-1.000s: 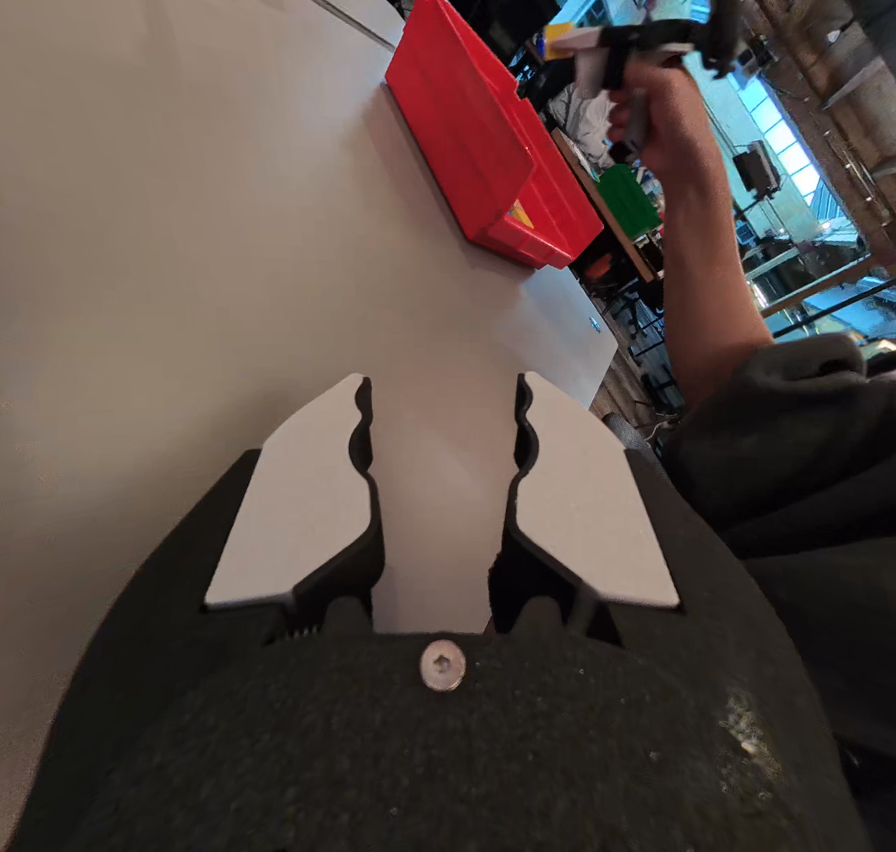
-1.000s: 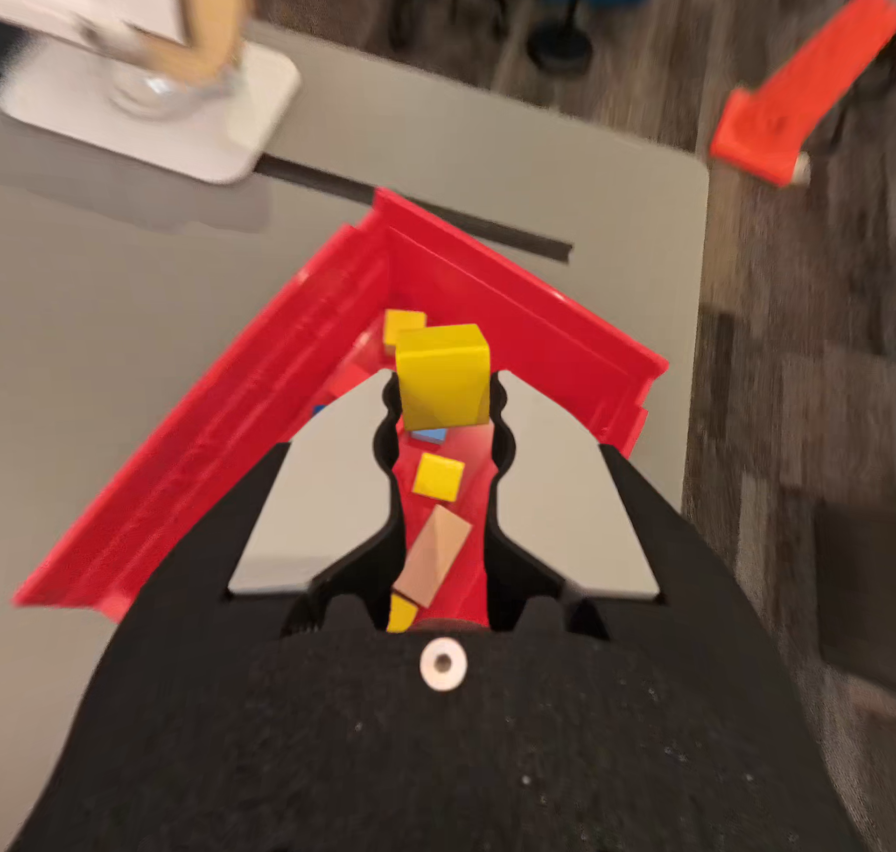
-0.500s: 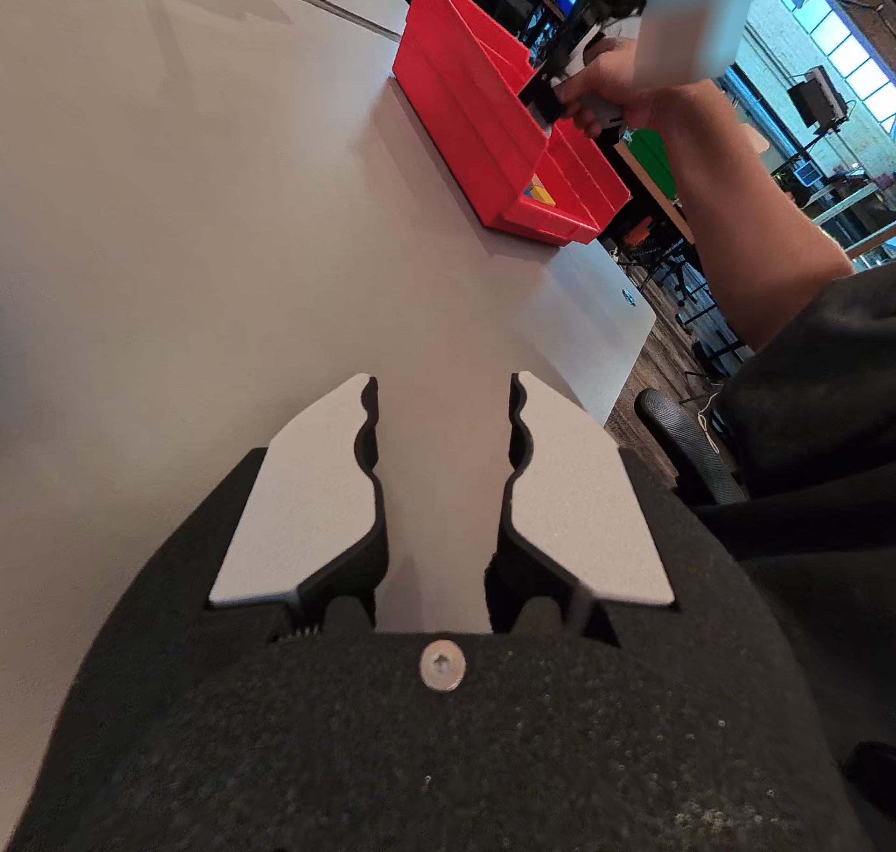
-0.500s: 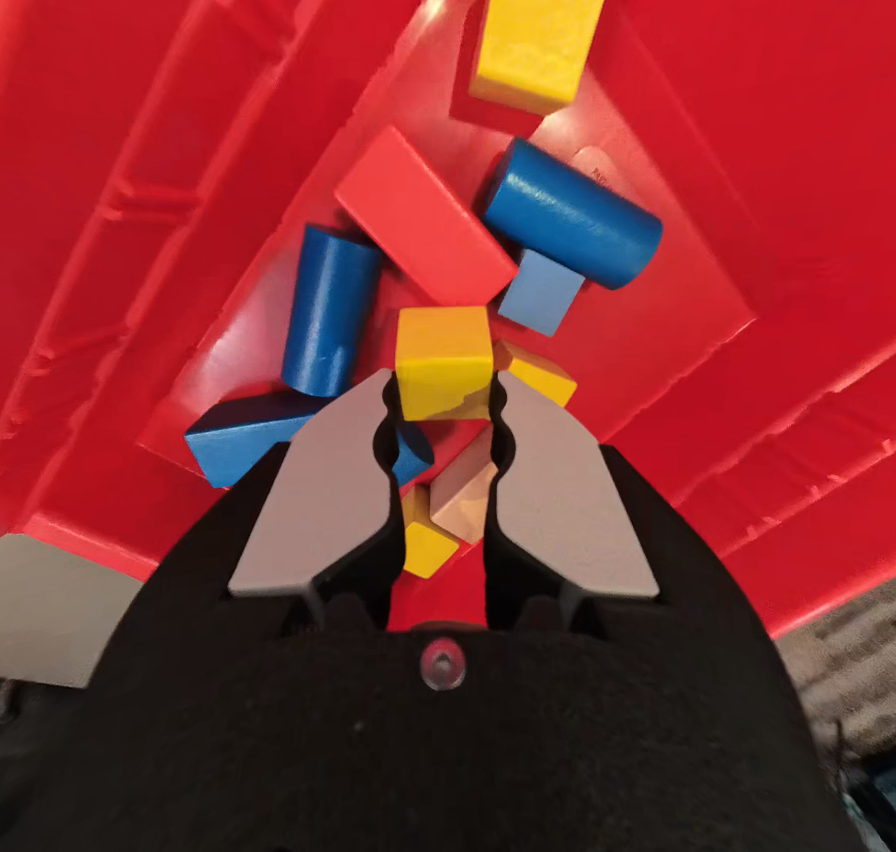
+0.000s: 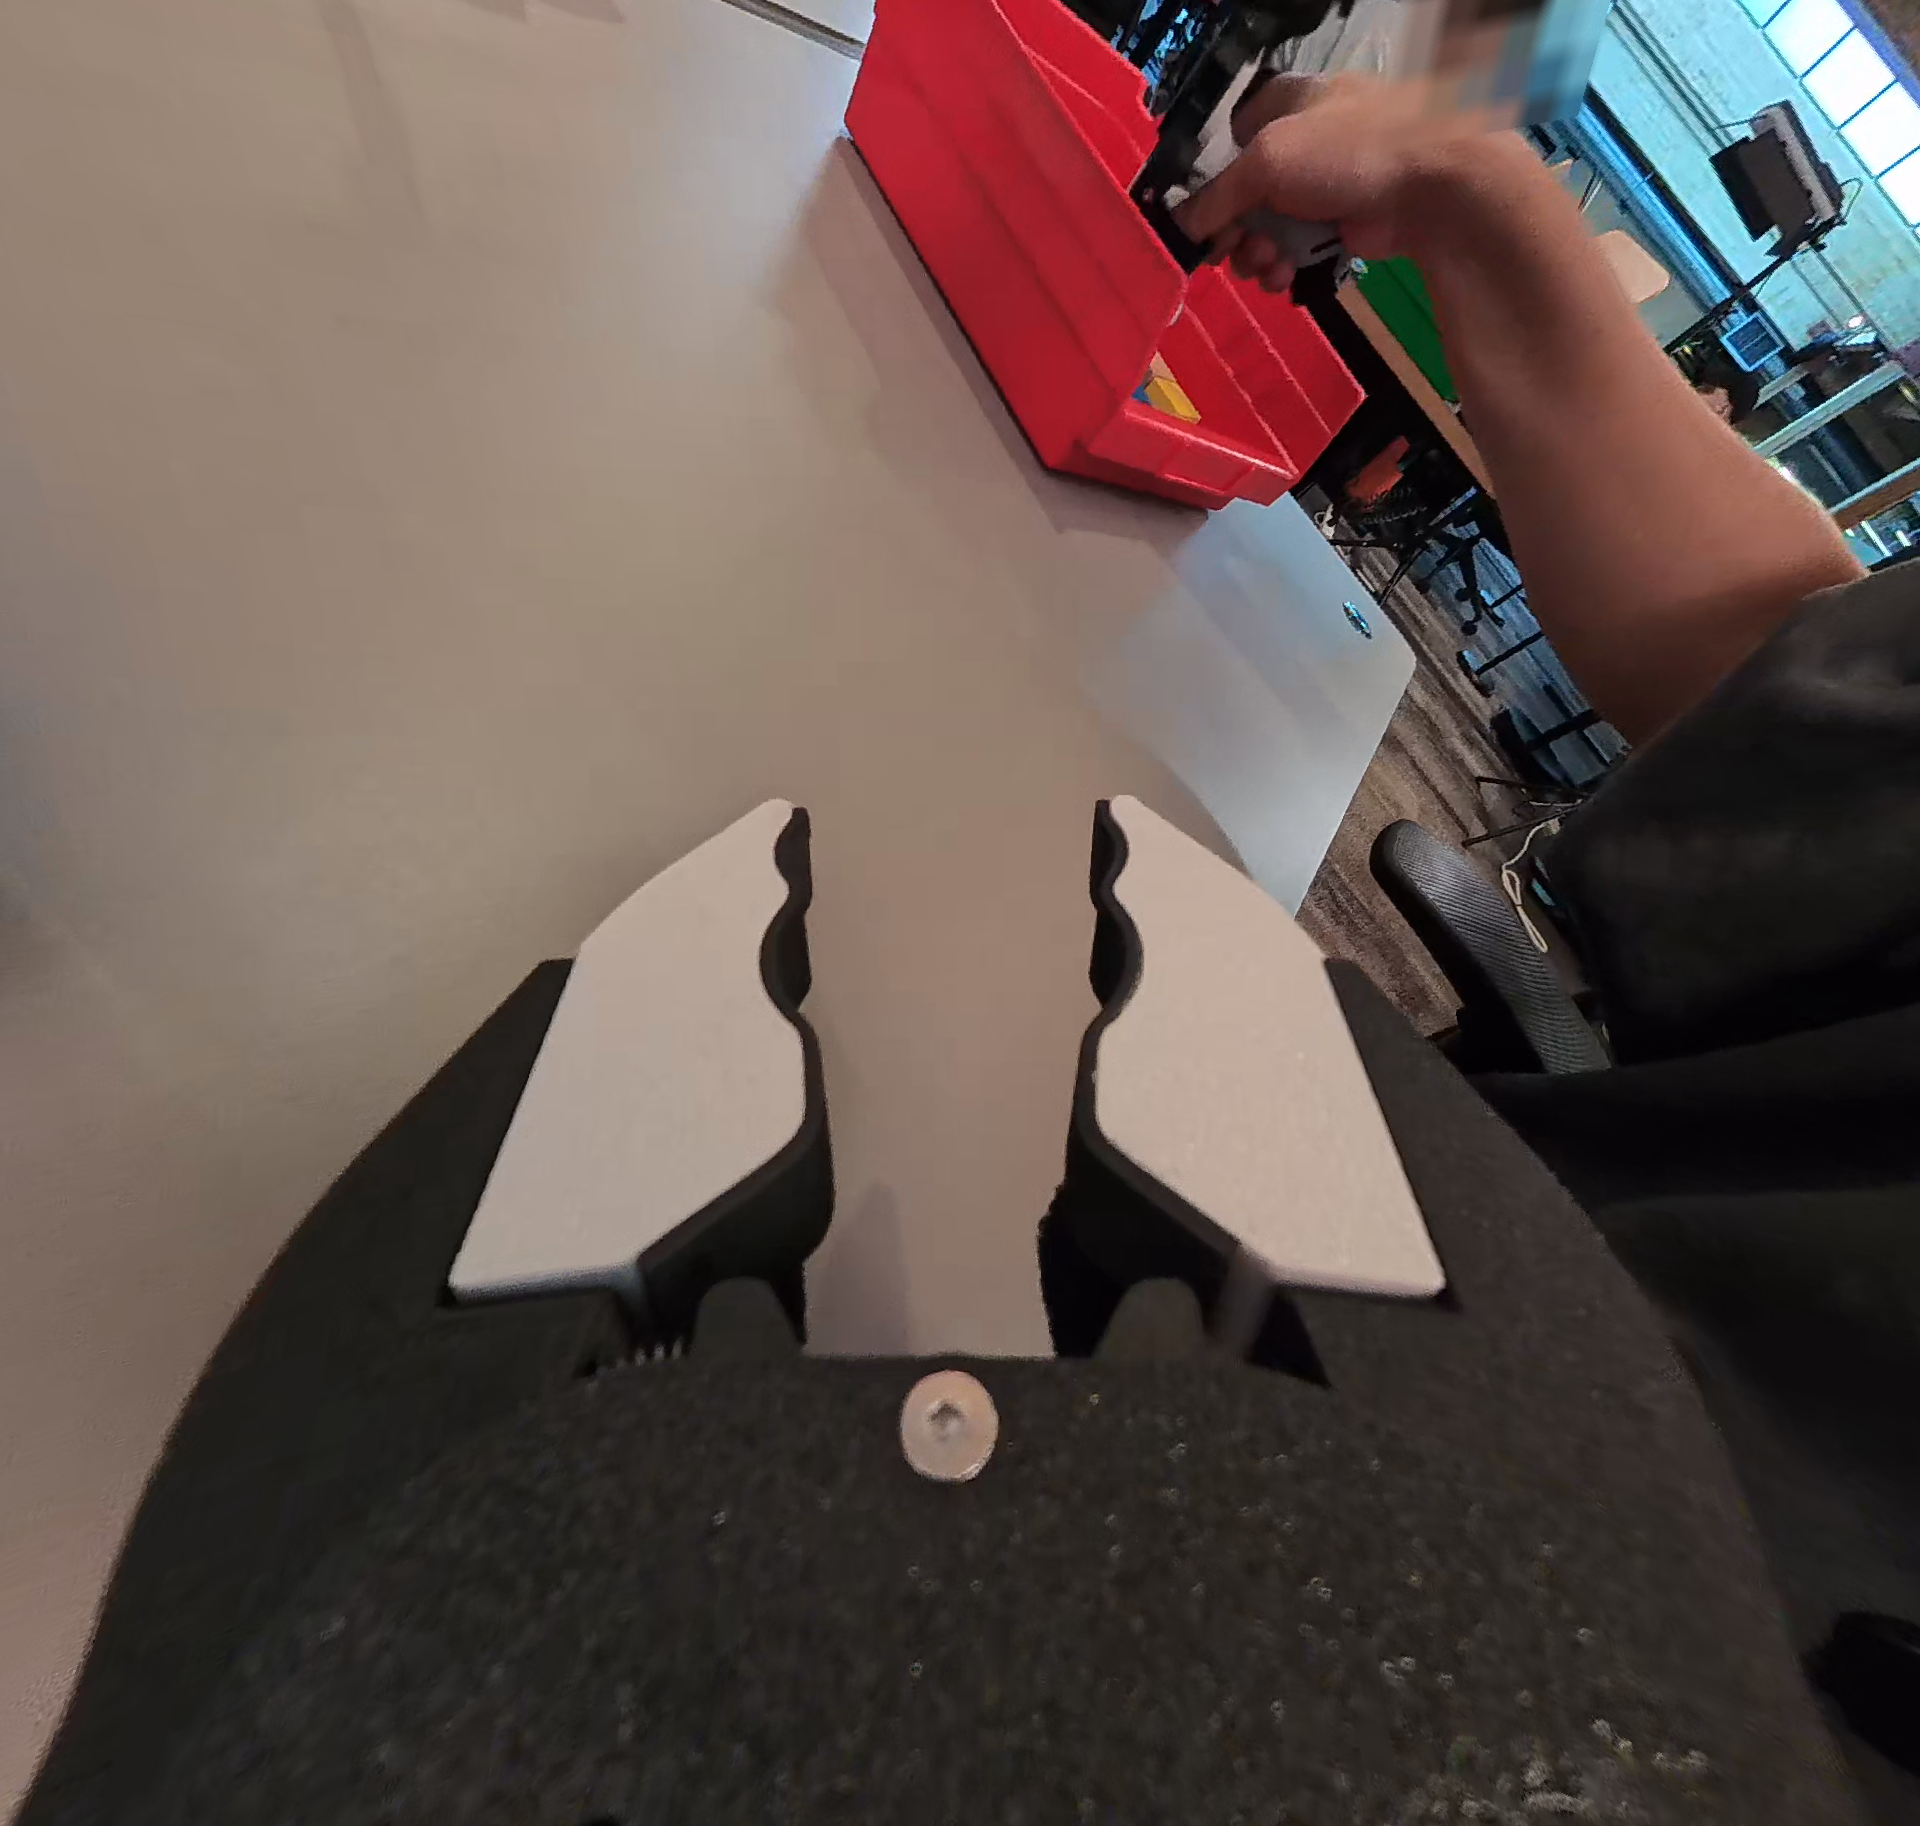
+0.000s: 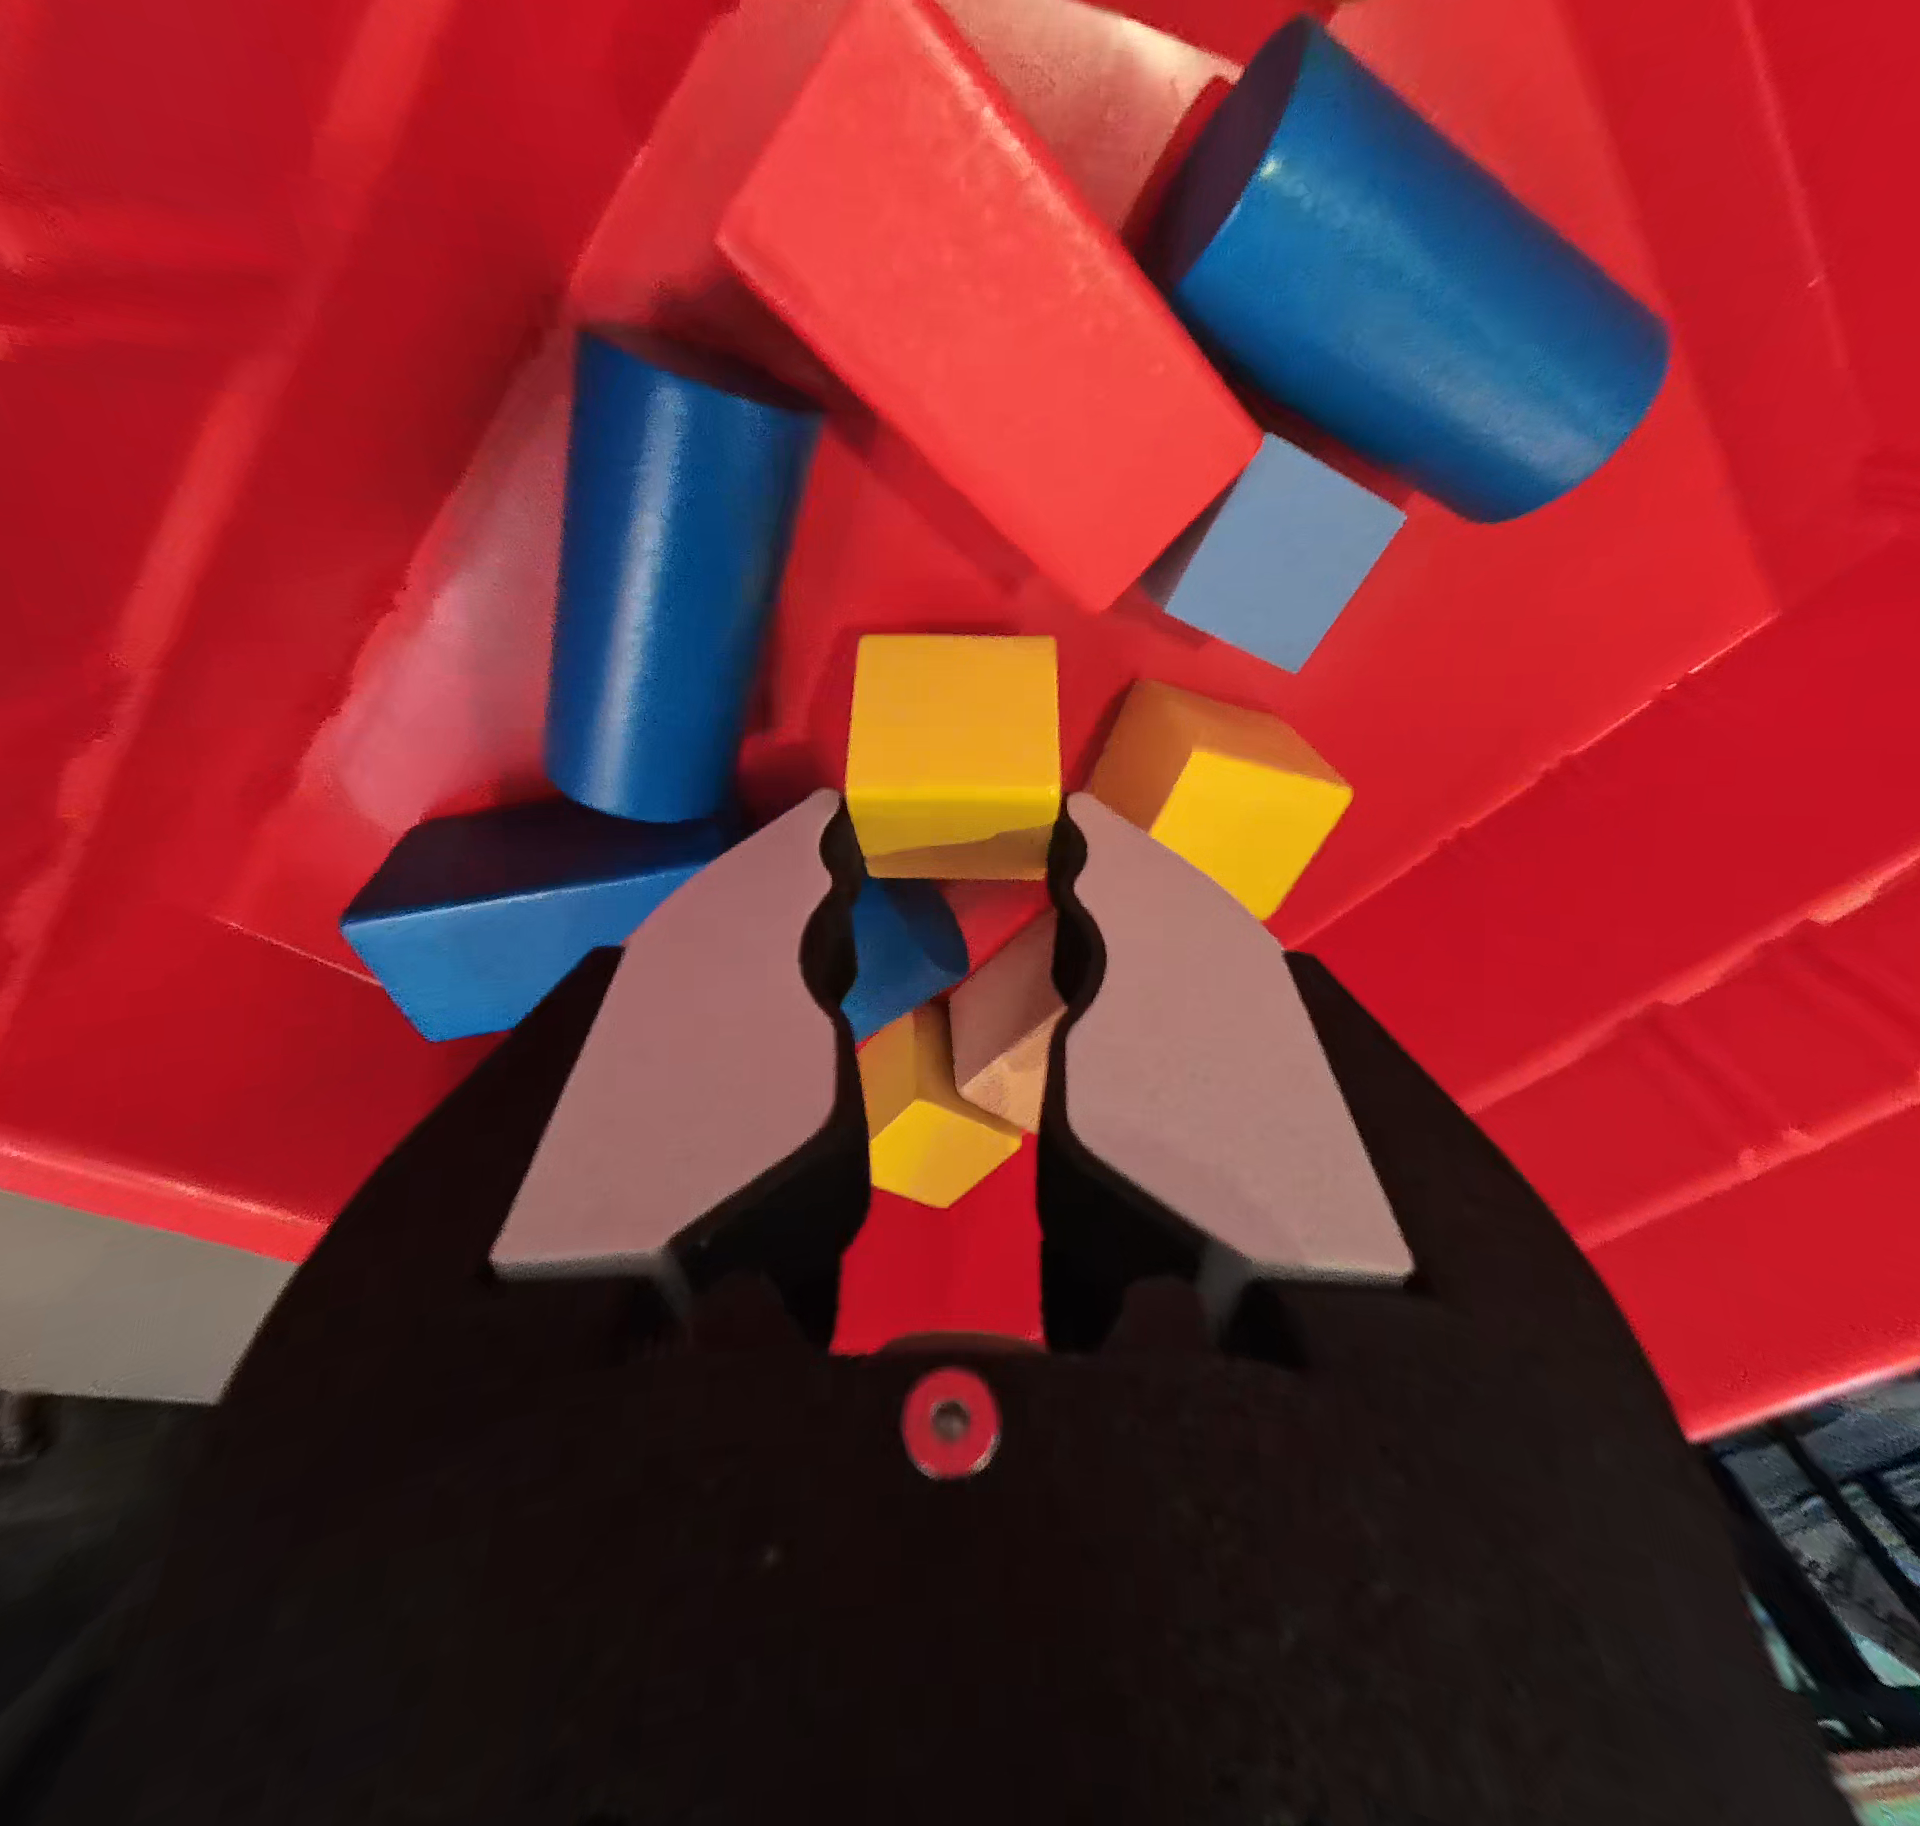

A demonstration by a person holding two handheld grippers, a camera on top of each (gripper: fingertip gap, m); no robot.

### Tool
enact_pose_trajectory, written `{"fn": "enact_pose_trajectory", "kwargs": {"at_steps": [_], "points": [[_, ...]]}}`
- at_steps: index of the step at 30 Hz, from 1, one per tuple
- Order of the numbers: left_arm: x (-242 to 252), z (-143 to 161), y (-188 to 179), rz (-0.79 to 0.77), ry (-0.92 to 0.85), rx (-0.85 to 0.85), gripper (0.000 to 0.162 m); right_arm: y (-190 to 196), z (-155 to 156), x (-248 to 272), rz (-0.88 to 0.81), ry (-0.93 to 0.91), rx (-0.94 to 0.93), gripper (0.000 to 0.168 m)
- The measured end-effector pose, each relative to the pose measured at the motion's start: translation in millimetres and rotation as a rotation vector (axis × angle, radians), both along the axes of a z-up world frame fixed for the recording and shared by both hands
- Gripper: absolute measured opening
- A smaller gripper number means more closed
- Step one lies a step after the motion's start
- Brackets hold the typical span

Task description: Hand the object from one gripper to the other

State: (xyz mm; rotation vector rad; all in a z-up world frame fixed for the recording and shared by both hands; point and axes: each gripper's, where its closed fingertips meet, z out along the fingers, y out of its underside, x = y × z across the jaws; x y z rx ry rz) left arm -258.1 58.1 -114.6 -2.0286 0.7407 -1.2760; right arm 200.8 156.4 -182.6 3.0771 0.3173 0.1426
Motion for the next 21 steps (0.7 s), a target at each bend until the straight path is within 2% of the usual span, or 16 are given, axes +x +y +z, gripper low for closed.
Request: {"fn": "enact_pose_trajectory", "kwargs": {"at_steps": [6,11,13,16,19,21], "points": [[-1.5,-1.1,1.2,0.005,0.010,0.004,0.051,8.5,-1.7,0.8,-0.013,0.046,-0.017,0.035],[-3.7,-3.0,1.5,0.011,0.017,0.000,0.051,19.0,0.1,-6.4,0.004,0.118,0.077,0.041],[-6.9,-3.0,2.8,0.021,0.016,0.001,0.051,24.2,13.1,-1.9,0.011,0.120,0.218,0.042],[-14.1,-2.1,7.1,0.044,0.012,0.003,0.051,22.9,52.0,-4.9,-0.069,0.170,0.553,0.043],[-21.1,-2.1,14.5,0.076,0.011,0.005,0.051,-10.0,92.7,-43.8,-0.118,0.321,0.930,0.043],[-28.9,-7.9,24.5,0.132,0.071,0.045,0.051,-48.2,98.6,-80.1,-0.092,0.417,1.093,0.042]]}}
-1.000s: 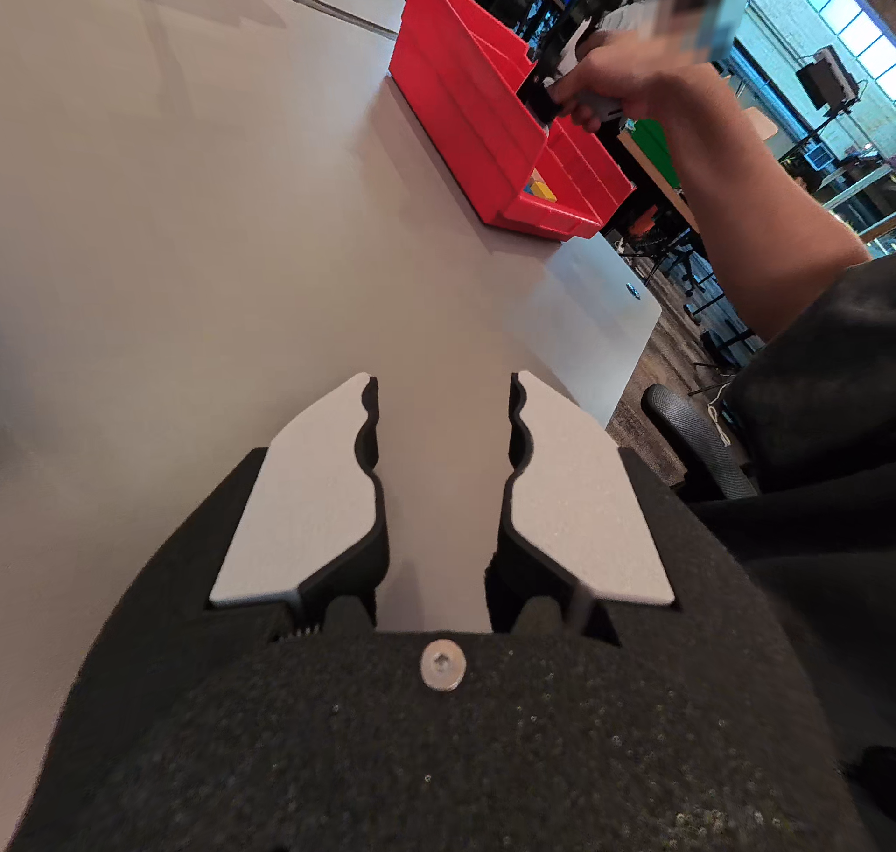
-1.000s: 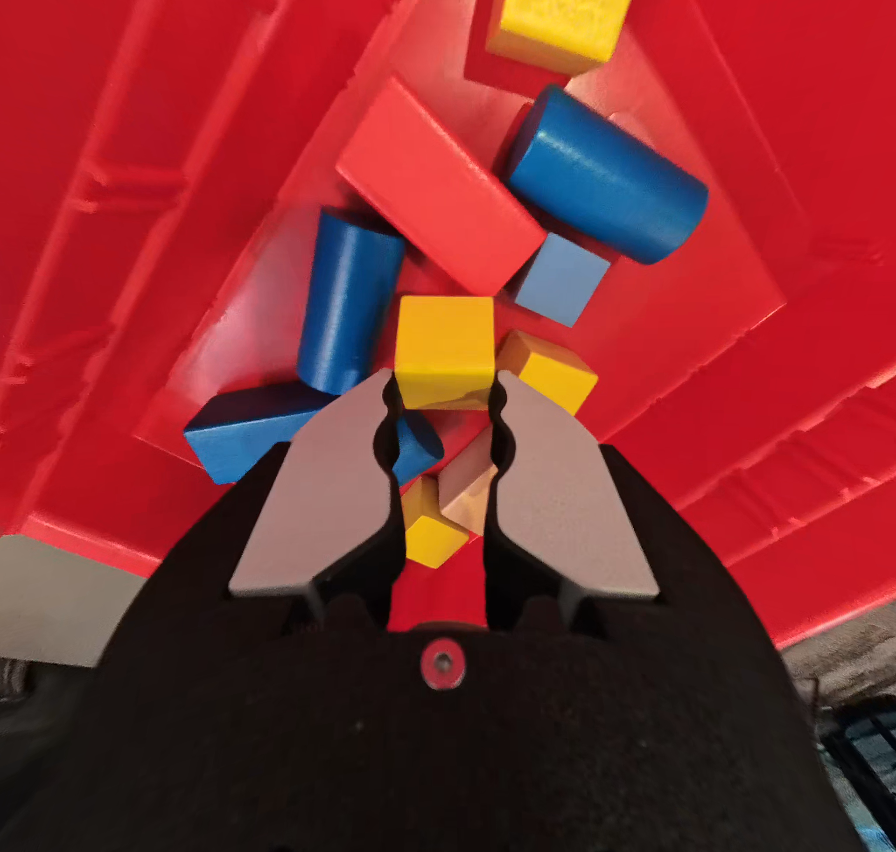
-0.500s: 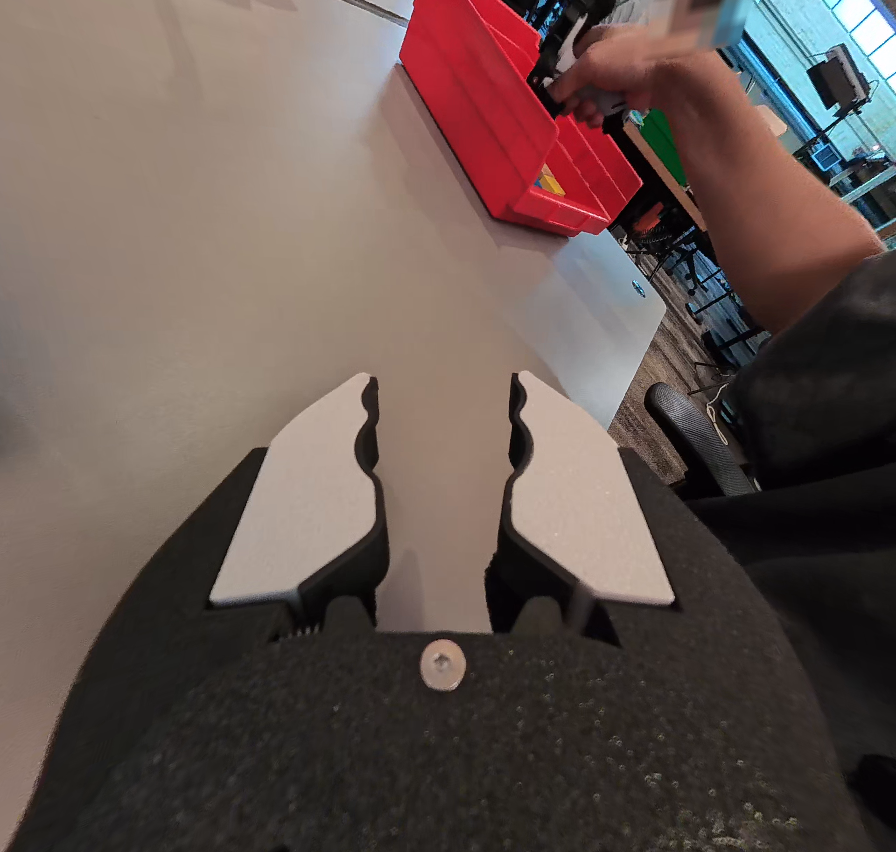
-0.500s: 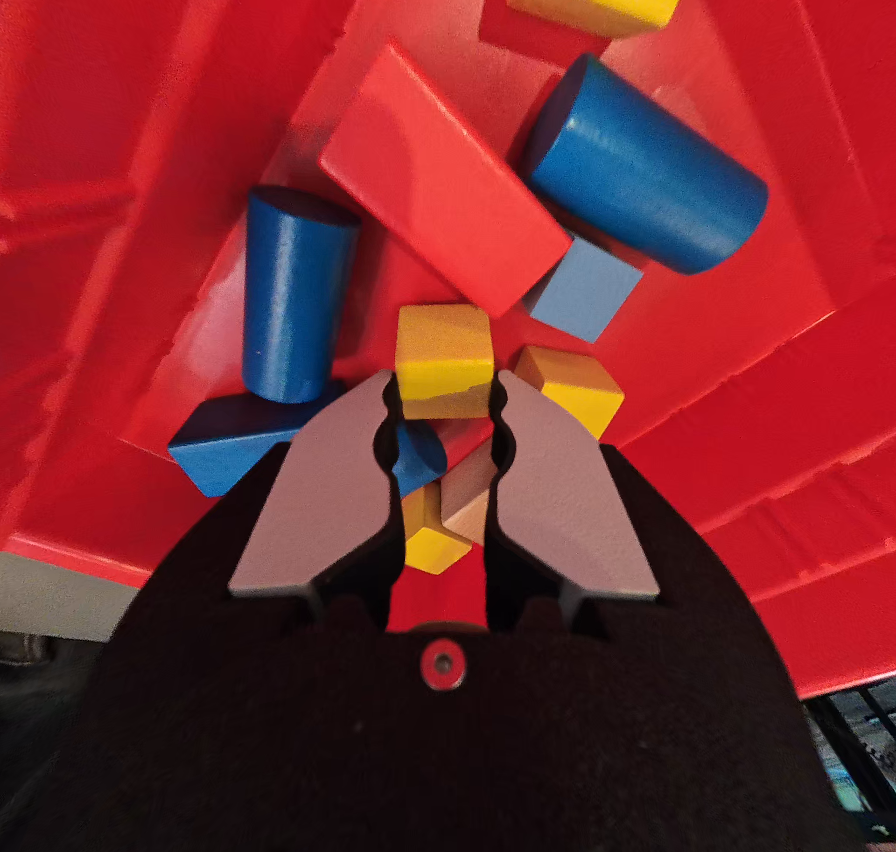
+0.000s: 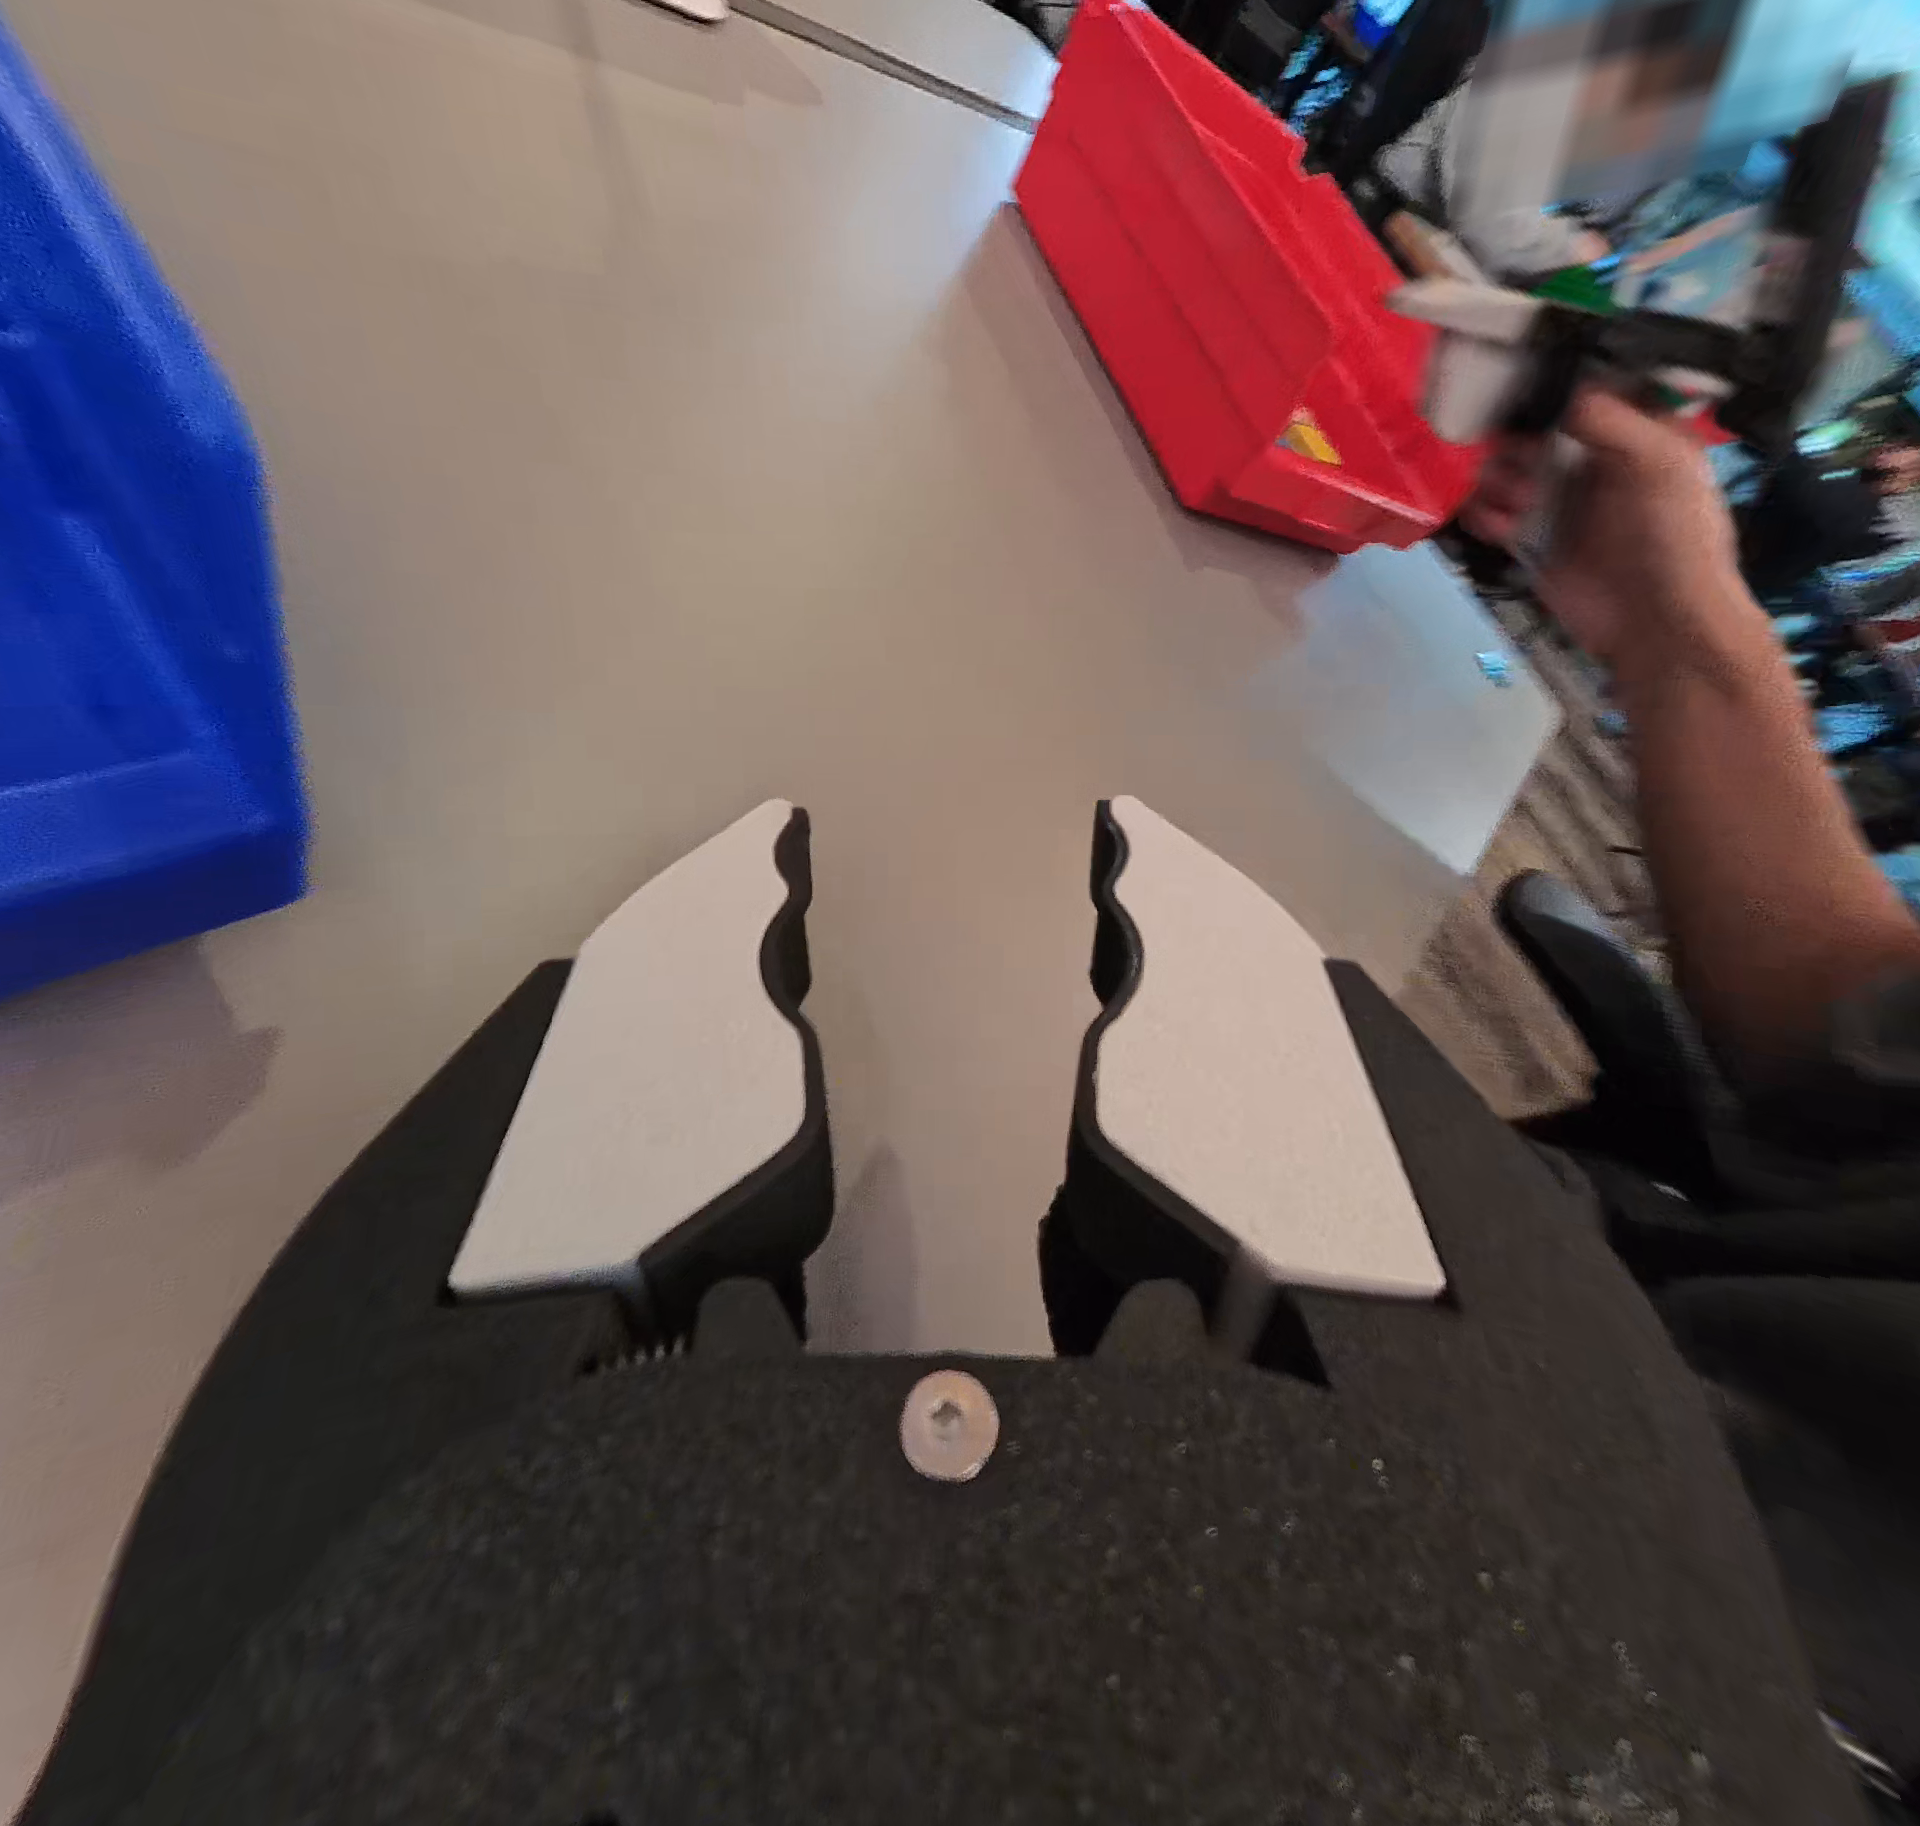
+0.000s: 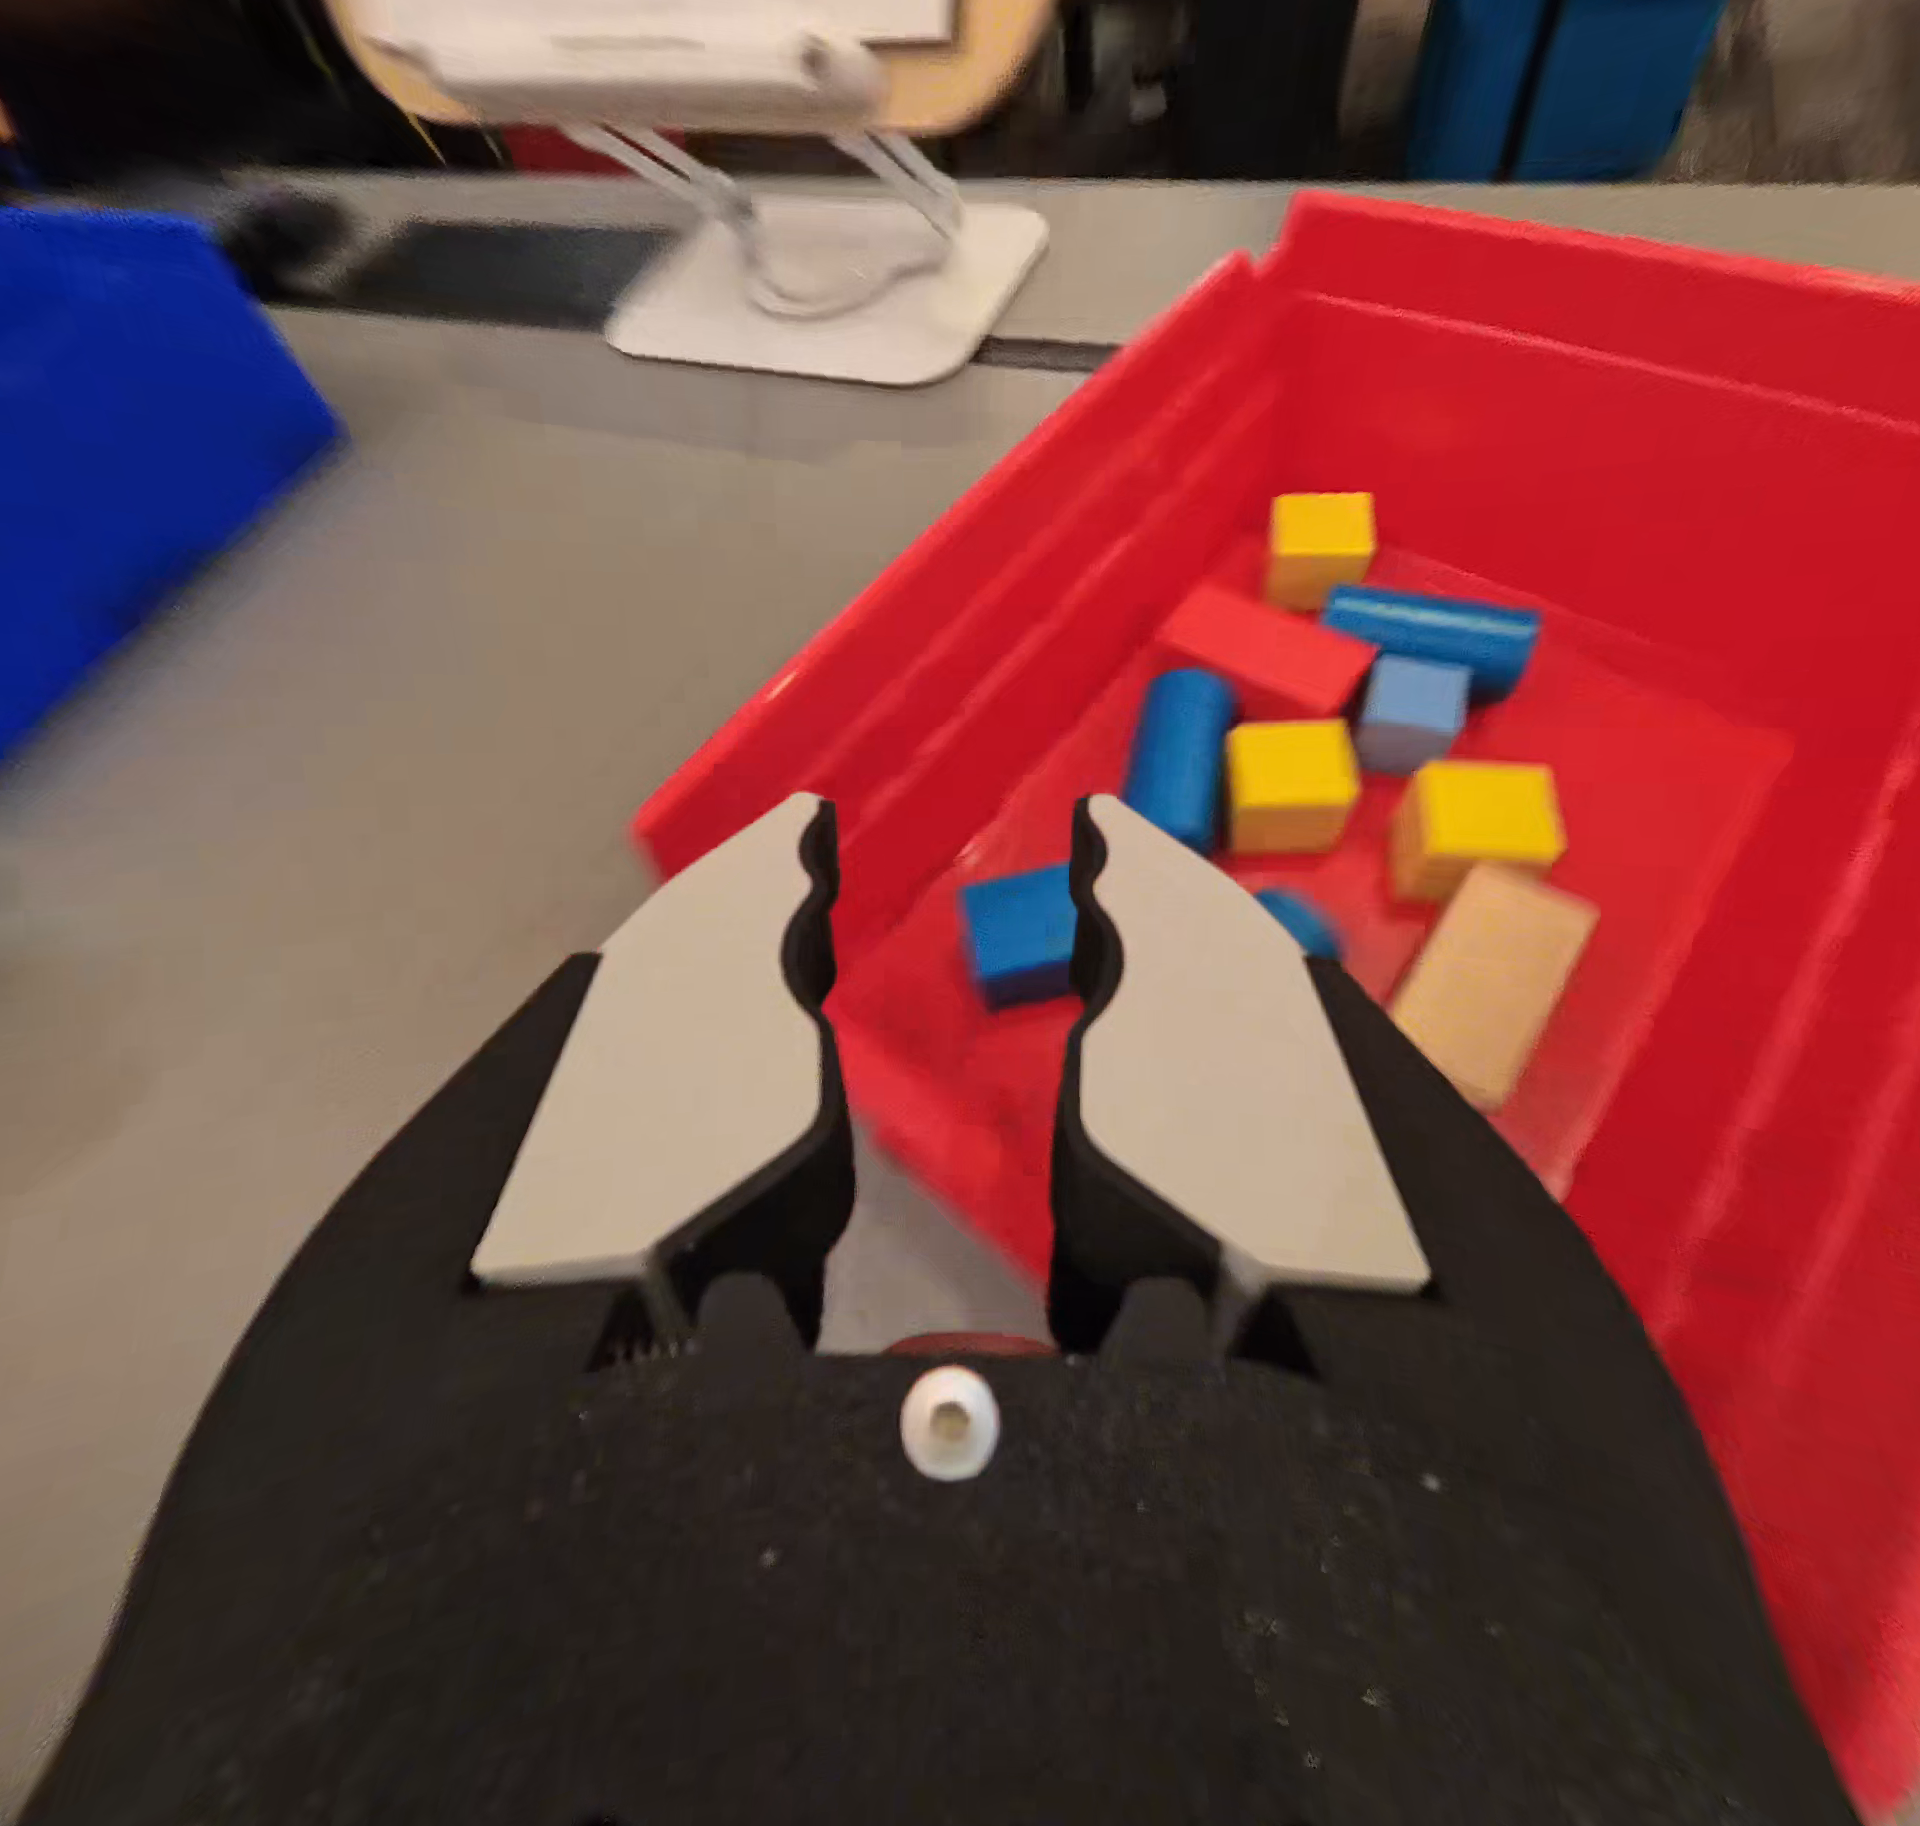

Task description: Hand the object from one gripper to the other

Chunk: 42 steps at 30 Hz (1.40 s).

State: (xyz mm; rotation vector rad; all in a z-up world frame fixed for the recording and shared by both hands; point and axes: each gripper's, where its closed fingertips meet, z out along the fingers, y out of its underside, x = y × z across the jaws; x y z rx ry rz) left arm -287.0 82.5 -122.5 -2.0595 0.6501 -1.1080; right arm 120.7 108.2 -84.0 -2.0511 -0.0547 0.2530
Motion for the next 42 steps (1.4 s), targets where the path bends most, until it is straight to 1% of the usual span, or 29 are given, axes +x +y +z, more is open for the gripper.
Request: {"fn": "enact_pose_trajectory", "kwargs": {"at_steps": [2,4,5,6,7,8,9,11,13,15,16,19,22,25,27,31,32,34,36,41,42], "points": [[-6.6,-1.5,7.4,0.040,0.072,0.075,0.051,-38.2,-14.5,-22.7,-0.023,0.014,0.093,0.044],[-9.9,7.1,10.6,0.068,0.097,0.138,0.051,-68.3,-34.1,-38.7,-0.048,0.018,0.129,0.047],[-10.2,13.3,11.2,0.073,0.095,0.153,0.051,-79.1,-38.8,-46.0,-0.044,0.019,0.149,0.053],[-10.0,19.6,11.5,0.068,0.092,0.155,0.052,-86.2,-36.5,-54.7,-0.017,0.021,0.191,0.063],[-10.2,25.5,12.3,0.053,0.098,0.145,0.054,-90.8,-32.7,-64.0,0.033,0.002,0.221,0.065],[-11.9,31.9,14.5,0.037,0.112,0.132,0.060,-93.1,-32.3,-65.3,0.051,-0.052,0.208,0.064],[-16.3,40.3,19.7,0.032,0.133,0.133,0.061,-93.6,-30.1,-61.6,0.043,-0.106,0.206,0.064],[-34.6,61.3,44.0,0.086,0.199,0.178,0.056,-93.8,-23.6,-57.3,0.040,-0.127,0.231,0.064],[-59.4,71.1,76.2,0.149,0.339,0.144,0.057,-96.5,-21.2,-54.4,0.030,-0.060,0.248,0.063],[-84.7,66.7,111.1,0.203,0.524,0.034,0.068,-100.0,-23.5,-52.5,0.028,0.002,0.251,0.062],[-93.2,65.1,131.8,0.224,0.595,0.008,0.067,-101.0,-25.3,-50.0,0.019,0.014,0.244,0.062],[-110.7,58.3,208.8,0.276,0.756,0.019,0.060,-100.0,-23.8,-46.3,0.018,0.035,0.242,0.061],[-135.7,33.6,276.6,0.296,0.945,-0.061,0.062,-98.2,-23.8,-50.7,0.041,0.073,0.237,0.059],[-148.4,4.2,317.5,0.273,1.029,-0.198,0.062,-97.5,-29.0,-56.4,0.063,0.063,0.218,0.059],[-151.0,-13.7,333.0,0.262,1.040,-0.273,0.059,-97.2,-32.3,-58.5,0.075,0.032,0.209,0.059],[-157.9,-37.2,348.4,0.273,1.097,-0.301,0.060,-99.4,-39.3,-58.4,0.083,-0.026,0.187,0.058],[-159.8,-40.4,349.9,0.280,1.111,-0.300,0.060,-99.9,-39.9,-58.0,0.082,-0.028,0.185,0.058],[-162.8,-45.0,353.8,0.311,1.117,-0.302,0.051,-100.3,-39.5,-57.2,0.082,-0.012,0.188,0.058],[-163.4,-50.3,354.8,0.324,1.122,-0.320,0.052,-99.8,-40.1,-55.6,0.080,0.016,0.181,0.058],[-164.8,-64.1,355.5,0.316,1.205,-0.306,0.053,-96.9,-39.9,-52.8,0.077,0.078,0.173,0.057],[-161.9,-64.7,355.6,0.324,1.192,-0.303,0.046,-96.2,-39.7,-53.4,0.079,0.083,0.173,0.057]]}}
